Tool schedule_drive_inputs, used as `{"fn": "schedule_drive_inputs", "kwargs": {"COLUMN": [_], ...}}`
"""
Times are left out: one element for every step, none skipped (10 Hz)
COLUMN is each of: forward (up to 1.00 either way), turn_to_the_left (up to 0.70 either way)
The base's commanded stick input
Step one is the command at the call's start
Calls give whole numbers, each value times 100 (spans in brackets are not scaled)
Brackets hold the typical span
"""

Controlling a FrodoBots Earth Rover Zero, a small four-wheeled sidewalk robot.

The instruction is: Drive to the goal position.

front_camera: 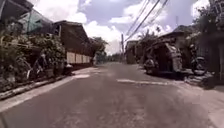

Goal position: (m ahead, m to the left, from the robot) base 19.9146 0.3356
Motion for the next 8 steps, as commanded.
{"fn": "schedule_drive_inputs", "kwargs": {"forward": [100,100,100,100,100,100,100,100], "turn_to_the_left": [0,0,0,0,0,0,0,0]}}
